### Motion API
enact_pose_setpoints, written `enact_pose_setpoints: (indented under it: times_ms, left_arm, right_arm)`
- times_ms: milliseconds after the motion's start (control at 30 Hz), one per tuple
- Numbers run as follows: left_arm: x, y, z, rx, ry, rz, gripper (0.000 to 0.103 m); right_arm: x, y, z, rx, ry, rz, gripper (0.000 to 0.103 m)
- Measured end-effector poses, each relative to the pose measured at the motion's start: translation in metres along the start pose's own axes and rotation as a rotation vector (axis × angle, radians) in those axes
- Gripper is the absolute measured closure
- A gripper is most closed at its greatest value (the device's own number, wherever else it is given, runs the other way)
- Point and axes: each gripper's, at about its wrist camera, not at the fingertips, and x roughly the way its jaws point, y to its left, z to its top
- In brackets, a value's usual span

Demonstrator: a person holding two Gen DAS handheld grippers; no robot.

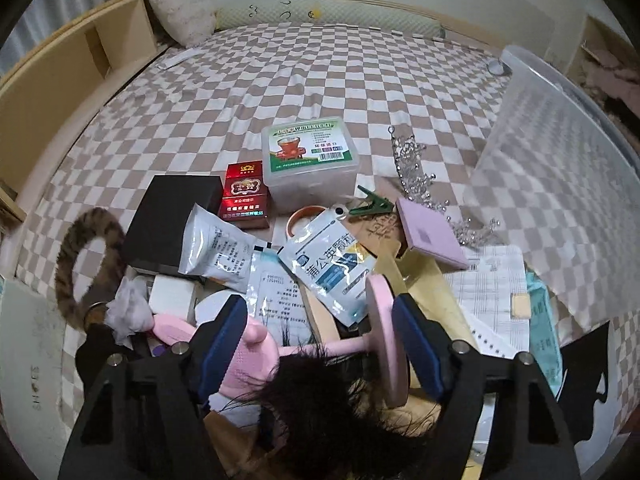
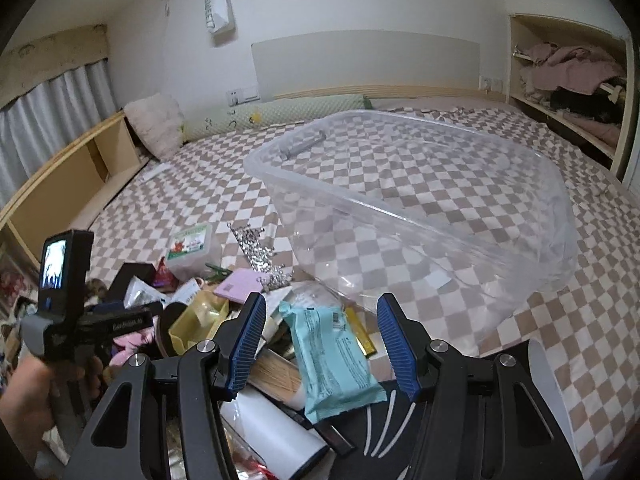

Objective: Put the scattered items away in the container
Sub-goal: 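Grasp the pink bunny-ear stand with the left tool while the right tool grasps the yellow tray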

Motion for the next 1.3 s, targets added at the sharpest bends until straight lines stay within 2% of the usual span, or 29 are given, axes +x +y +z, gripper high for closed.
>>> enact_pose_setpoints:
  times_ms: [167, 267, 333, 400, 567, 767, 833, 900, 1033, 1167, 1300]
  left_arm:
    - [-0.001, -0.006, 0.001, -0.002, 0.005, -0.039, 0.037]
    - [0.003, -0.013, -0.001, 0.024, 0.028, -0.051, 0.038]
    - [0.007, -0.020, -0.005, 0.059, 0.056, -0.044, 0.044]
    - [0.010, -0.024, -0.008, 0.081, 0.073, -0.039, 0.057]
    - [0.012, -0.028, -0.010, 0.092, 0.088, -0.056, 0.069]
    - [0.016, -0.028, -0.013, 0.073, 0.085, -0.053, 0.069]
    - [0.015, -0.032, -0.014, 0.103, 0.081, -0.034, 0.070]
    - [0.014, -0.036, -0.015, 0.128, 0.083, -0.035, 0.088]
    - [0.013, -0.038, -0.016, 0.152, 0.089, -0.047, 0.088]
    - [0.007, -0.020, -0.015, 0.114, 0.085, -0.084, 0.088]
    - [-0.001, -0.001, -0.016, 0.076, 0.071, -0.125, 0.088]
  right_arm:
    - [0.009, -0.002, -0.003, -0.006, 0.047, 0.004, 0.044]
    - [0.011, -0.001, -0.003, -0.001, 0.061, 0.010, 0.044]
    - [0.012, 0.000, -0.003, -0.004, 0.066, 0.004, 0.044]
    - [0.013, 0.001, -0.003, -0.003, 0.071, 0.003, 0.044]
    - [0.016, 0.004, -0.004, -0.008, 0.095, 0.000, 0.044]
    - [0.026, 0.005, -0.008, -0.016, 0.139, -0.009, 0.044]
    - [0.030, 0.006, -0.009, -0.021, 0.154, -0.019, 0.044]
    - [0.036, 0.007, -0.009, -0.021, 0.168, -0.027, 0.044]
    - [0.050, 0.011, -0.011, 0.007, 0.213, -0.015, 0.044]
    - [0.062, 0.025, -0.012, 0.029, 0.252, 0.022, 0.044]
    - [0.075, 0.049, -0.016, -0.003, 0.287, 0.061, 0.044]
